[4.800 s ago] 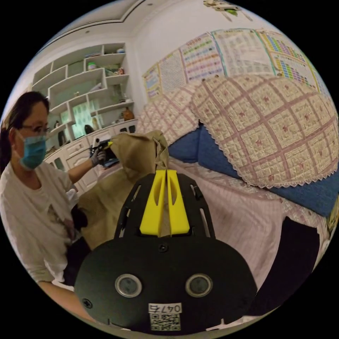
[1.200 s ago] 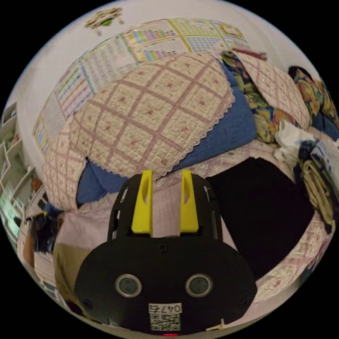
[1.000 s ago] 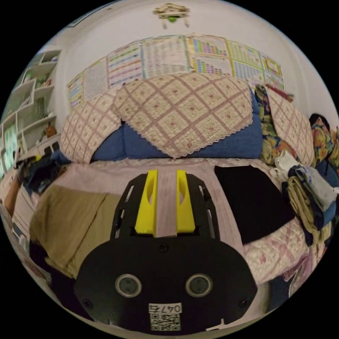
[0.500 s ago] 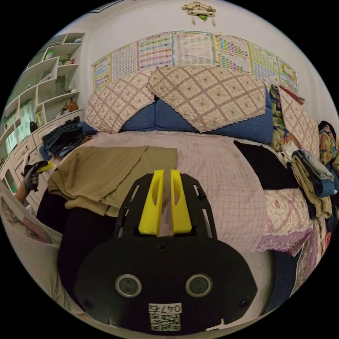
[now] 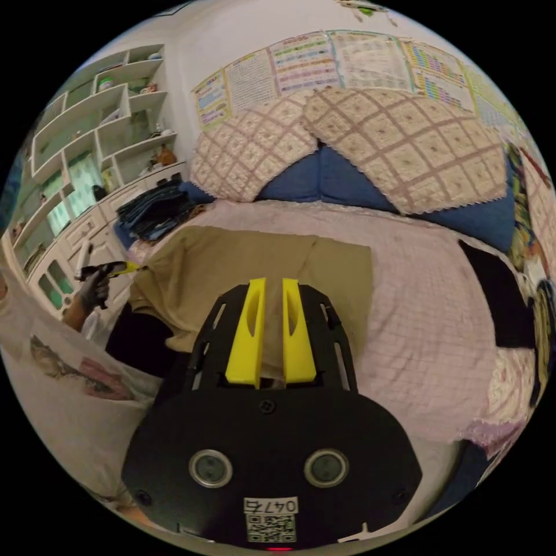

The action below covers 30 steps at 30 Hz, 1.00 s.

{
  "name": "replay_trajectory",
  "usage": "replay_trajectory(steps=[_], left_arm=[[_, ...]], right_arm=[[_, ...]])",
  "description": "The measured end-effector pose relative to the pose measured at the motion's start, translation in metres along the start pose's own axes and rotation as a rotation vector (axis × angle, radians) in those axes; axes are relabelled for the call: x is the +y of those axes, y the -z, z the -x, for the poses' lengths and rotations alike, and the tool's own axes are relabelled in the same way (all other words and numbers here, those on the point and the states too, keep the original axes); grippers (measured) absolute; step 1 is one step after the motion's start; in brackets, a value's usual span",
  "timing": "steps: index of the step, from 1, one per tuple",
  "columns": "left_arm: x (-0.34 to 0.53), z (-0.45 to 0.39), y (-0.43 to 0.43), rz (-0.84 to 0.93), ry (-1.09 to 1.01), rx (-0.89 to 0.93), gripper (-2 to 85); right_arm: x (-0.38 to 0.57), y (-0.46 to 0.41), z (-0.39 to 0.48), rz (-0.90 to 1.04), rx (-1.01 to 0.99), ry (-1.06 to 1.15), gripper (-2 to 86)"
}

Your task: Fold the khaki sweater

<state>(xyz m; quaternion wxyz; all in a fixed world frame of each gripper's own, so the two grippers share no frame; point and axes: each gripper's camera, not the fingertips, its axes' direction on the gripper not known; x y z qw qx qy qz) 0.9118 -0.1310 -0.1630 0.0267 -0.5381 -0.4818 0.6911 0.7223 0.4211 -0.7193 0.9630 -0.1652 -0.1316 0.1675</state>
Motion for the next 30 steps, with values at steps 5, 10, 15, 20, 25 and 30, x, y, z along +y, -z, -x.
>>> replay_trajectory(steps=[5,10,15,20,25,30], left_arm=[[-0.036,0.012,0.043,-0.092,0.047,0.098,1.3],[-0.075,-0.024,0.087,-0.107,-0.105,0.086,6.9],[-0.117,-0.094,0.133,-0.135,-0.337,-0.109,9.6],[-0.171,-0.148,0.145,-0.152,-0.461,-0.172,10.0],[-0.231,-0.188,0.135,-0.096,-0.550,-0.339,6.0],[-0.276,-0.198,0.163,-0.086,-0.531,-0.489,0.0]], right_arm=[[-0.054,-0.069,0.153,0.101,-0.312,0.346,1.5],[-0.077,-0.149,0.276,0.255,-0.346,0.636,2.7],[-0.066,-0.205,0.326,0.413,-0.265,0.743,1.7],[-0.064,-0.209,0.333,0.376,-0.347,0.634,-0.1],[-0.057,-0.218,0.350,0.370,-0.447,0.576,-0.2],[-0.034,-0.238,0.372,0.434,-0.418,0.626,0.5]])
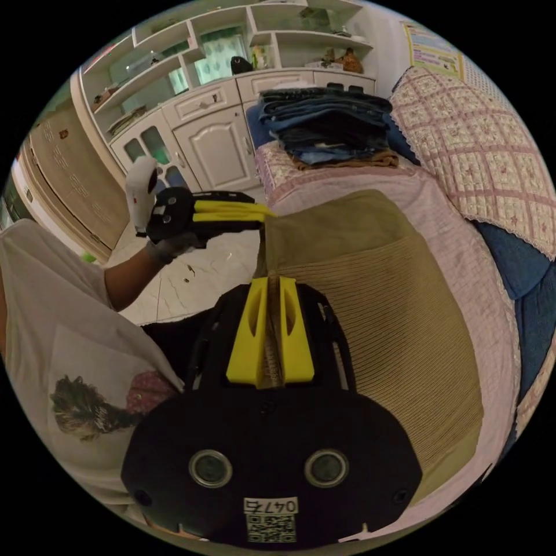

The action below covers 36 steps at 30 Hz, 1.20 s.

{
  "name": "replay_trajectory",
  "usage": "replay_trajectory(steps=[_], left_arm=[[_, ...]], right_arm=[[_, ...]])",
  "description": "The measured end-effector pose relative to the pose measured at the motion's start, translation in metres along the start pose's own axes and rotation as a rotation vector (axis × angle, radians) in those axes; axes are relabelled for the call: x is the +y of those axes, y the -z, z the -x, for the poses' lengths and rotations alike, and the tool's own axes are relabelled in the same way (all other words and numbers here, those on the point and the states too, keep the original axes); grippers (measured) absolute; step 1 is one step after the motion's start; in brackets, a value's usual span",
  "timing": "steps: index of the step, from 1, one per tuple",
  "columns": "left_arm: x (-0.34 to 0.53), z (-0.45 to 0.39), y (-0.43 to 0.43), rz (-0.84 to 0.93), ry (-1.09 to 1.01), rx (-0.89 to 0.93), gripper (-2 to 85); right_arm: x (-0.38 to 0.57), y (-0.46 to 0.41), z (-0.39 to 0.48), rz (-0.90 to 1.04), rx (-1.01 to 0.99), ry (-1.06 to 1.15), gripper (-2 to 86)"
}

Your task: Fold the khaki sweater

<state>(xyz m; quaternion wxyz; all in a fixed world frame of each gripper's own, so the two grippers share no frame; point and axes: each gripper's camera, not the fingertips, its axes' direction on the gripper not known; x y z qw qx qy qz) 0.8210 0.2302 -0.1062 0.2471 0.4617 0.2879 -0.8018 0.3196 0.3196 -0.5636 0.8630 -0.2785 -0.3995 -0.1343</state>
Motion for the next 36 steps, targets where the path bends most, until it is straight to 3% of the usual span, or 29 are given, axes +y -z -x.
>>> replay_trajectory(steps=[6,11,18,21,26,31,34,36], left_arm=[[-0.020,0.050,0.027,0.014,0.115,0.167,5.4],[-0.054,0.095,0.069,-0.035,0.217,0.219,5.5],[-0.204,0.048,0.103,-0.081,0.073,0.246,4.1],[-0.257,0.024,0.089,-0.015,0.047,0.221,2.9],[-0.287,0.011,0.046,0.256,0.071,0.154,0.0],[-0.309,0.002,0.111,0.148,0.129,0.171,-0.9],[-0.362,-0.062,0.175,0.019,-0.049,0.185,-1.0],[-0.405,-0.155,0.202,-0.018,-0.278,0.285,-1.0]], right_arm=[[0.028,0.006,-0.002,-0.073,-0.014,-0.026,0.8],[0.057,0.020,-0.020,-0.073,0.143,-0.117,-0.9],[0.060,0.009,-0.015,-0.085,0.112,-0.103,-1.1],[0.061,-0.002,0.002,-0.076,0.116,-0.054,-1.2],[0.087,0.003,0.002,-0.066,0.167,-0.063,-1.2],[0.145,0.040,-0.027,-0.159,0.202,-0.195,-1.1],[0.192,0.054,-0.032,-0.168,0.348,-0.269,-1.2],[0.213,0.054,-0.025,-0.119,0.413,-0.275,-1.2]])
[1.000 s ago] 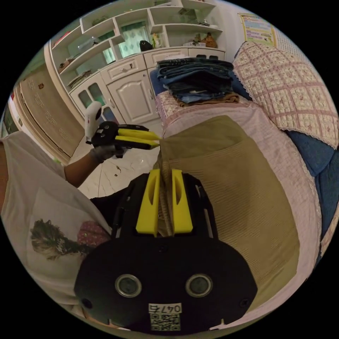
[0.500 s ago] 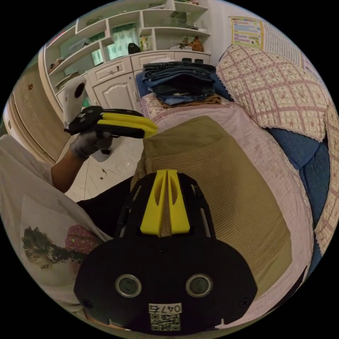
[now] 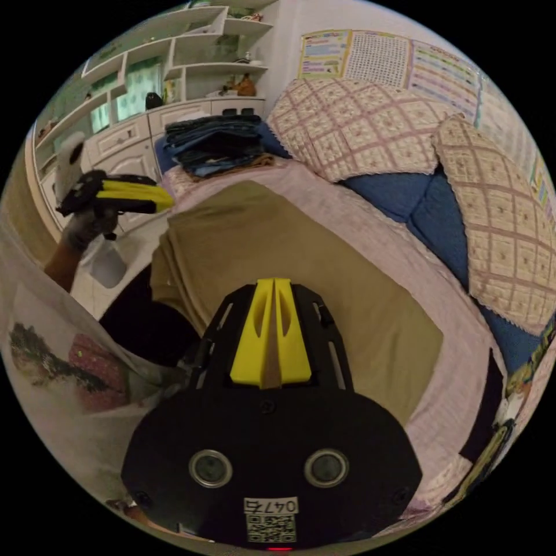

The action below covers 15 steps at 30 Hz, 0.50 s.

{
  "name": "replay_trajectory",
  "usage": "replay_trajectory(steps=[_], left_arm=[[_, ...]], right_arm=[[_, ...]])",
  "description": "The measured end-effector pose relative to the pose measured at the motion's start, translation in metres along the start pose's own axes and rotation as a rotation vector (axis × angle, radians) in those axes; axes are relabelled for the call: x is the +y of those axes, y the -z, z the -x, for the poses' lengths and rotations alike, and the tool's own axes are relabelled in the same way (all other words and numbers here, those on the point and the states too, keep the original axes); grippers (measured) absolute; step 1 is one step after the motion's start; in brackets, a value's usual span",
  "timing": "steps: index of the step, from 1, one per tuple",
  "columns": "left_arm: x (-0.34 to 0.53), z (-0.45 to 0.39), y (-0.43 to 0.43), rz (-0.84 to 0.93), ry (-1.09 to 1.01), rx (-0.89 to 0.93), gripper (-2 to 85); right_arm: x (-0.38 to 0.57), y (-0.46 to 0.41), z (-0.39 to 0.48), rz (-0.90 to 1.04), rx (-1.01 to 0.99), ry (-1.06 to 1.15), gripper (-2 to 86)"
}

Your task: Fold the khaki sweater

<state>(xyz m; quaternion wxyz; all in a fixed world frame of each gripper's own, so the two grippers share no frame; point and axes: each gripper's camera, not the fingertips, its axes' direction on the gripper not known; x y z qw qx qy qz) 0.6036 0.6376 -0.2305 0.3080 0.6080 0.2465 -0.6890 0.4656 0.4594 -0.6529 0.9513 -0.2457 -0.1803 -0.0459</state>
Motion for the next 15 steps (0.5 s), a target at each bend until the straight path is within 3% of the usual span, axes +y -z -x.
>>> replay_trajectory(steps=[2,6,11,15], left_arm=[[-0.042,-0.070,-0.023,0.051,-0.121,0.148,-1.0],[-0.080,-0.218,-0.104,0.209,-0.076,0.723,-1.0],[-0.099,-0.308,-0.132,0.276,-0.064,0.641,-1.0],[-0.130,-0.353,-0.140,0.374,-0.062,0.615,-1.0]], right_arm=[[0.021,0.008,0.006,0.084,-0.057,0.046,-1.2],[0.047,0.024,0.006,0.171,-0.106,0.040,-1.2],[0.087,0.014,-0.017,0.303,0.060,-0.067,-1.3],[0.099,-0.021,-0.032,0.415,0.026,-0.091,-1.3]])
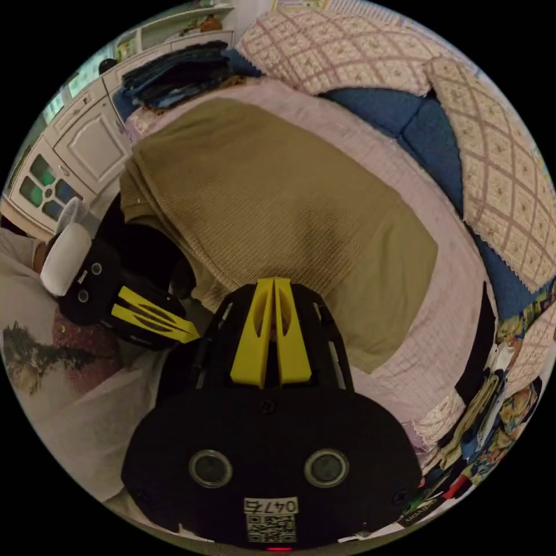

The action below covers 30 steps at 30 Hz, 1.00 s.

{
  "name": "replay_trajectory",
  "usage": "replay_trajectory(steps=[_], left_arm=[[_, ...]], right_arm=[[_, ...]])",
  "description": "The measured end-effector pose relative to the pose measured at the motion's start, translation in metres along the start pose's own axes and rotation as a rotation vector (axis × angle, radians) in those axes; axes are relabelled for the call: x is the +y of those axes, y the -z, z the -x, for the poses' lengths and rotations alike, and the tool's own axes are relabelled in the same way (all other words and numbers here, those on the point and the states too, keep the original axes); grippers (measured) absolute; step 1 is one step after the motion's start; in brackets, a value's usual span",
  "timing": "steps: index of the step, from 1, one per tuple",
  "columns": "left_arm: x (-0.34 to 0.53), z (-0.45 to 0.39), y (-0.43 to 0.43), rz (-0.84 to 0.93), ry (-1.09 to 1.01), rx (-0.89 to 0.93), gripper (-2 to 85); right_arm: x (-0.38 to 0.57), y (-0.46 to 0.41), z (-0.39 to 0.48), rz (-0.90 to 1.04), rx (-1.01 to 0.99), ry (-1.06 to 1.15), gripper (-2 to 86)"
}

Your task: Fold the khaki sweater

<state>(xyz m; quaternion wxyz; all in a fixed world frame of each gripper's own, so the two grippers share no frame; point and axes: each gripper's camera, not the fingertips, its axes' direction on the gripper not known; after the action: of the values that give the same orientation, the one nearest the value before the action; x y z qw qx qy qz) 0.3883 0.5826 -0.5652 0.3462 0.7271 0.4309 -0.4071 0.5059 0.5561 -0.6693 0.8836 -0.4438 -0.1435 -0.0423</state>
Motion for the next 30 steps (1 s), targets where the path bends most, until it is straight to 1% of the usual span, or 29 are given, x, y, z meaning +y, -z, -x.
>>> replay_trajectory(steps=[2,4,6,7,9,12,14,15,16,17,18,19,20,23,25,27,29,30], left_arm=[[-0.012,-0.010,-0.017,0.062,0.038,0.061,-1.0],[-0.023,-0.014,-0.041,0.114,0.116,0.200,-1.0],[-0.040,-0.018,-0.091,0.200,0.229,0.413,-1.0],[-0.044,-0.019,-0.105,0.222,0.263,0.459,-1.0],[-0.056,-0.021,-0.172,0.332,0.435,0.616,-1.0],[-0.067,-0.051,-0.222,0.418,0.536,0.691,-1.0],[-0.071,-0.080,-0.236,0.443,0.554,0.734,-1.0],[-0.074,-0.101,-0.240,0.449,0.544,0.743,-1.0],[-0.076,-0.110,-0.242,0.450,0.544,0.744,-1.0],[-0.078,-0.124,-0.246,0.451,0.568,0.759,-1.0],[-0.081,-0.133,-0.251,0.459,0.598,0.787,-1.0],[-0.082,-0.137,-0.254,0.463,0.617,0.806,-1.0],[-0.080,-0.142,-0.262,0.470,0.675,0.860,-1.0],[-0.062,-0.156,-0.287,0.476,0.862,1.017,-1.0],[-0.053,-0.175,-0.298,0.476,0.931,1.090,-1.0],[-0.047,-0.204,-0.311,0.476,0.971,1.184,-1.0],[-0.041,-0.221,-0.315,0.473,1.005,1.189,-1.0],[-0.038,-0.228,-0.313,0.454,1.018,1.189,-1.0]], right_arm=[[0.000,-0.019,0.007,0.079,-0.032,0.049,-1.3],[0.006,-0.027,0.012,0.096,-0.063,0.065,-1.3],[0.015,-0.042,0.015,0.139,-0.051,0.061,-1.3],[0.023,-0.052,0.015,0.148,-0.034,0.039,-1.3],[0.035,-0.065,0.011,0.144,-0.029,-0.002,-1.3],[0.060,-0.049,0.010,0.022,-0.025,-0.055,-1.3],[0.095,-0.021,0.003,-0.174,-0.091,-0.113,-1.3],[0.103,-0.018,0.000,-0.194,-0.117,-0.129,-1.3],[0.117,-0.020,-0.005,-0.157,-0.165,-0.149,-1.3],[0.129,-0.031,-0.008,-0.060,-0.168,-0.154,-1.3],[0.135,-0.038,-0.007,-0.011,-0.151,-0.157,-1.3],[0.146,-0.056,-0.005,0.086,-0.119,-0.147,-1.3],[0.155,-0.079,-0.003,0.179,-0.130,-0.132,-1.3],[0.166,-0.140,0.009,0.280,-0.190,-0.080,-1.3],[0.166,-0.177,0.019,0.339,-0.151,-0.028,-1.3],[0.164,-0.207,0.036,0.358,-0.097,0.082,-1.3],[0.169,-0.241,0.060,0.400,-0.036,0.256,-1.3],[0.172,-0.247,0.065,0.406,-0.021,0.292,-1.3]])
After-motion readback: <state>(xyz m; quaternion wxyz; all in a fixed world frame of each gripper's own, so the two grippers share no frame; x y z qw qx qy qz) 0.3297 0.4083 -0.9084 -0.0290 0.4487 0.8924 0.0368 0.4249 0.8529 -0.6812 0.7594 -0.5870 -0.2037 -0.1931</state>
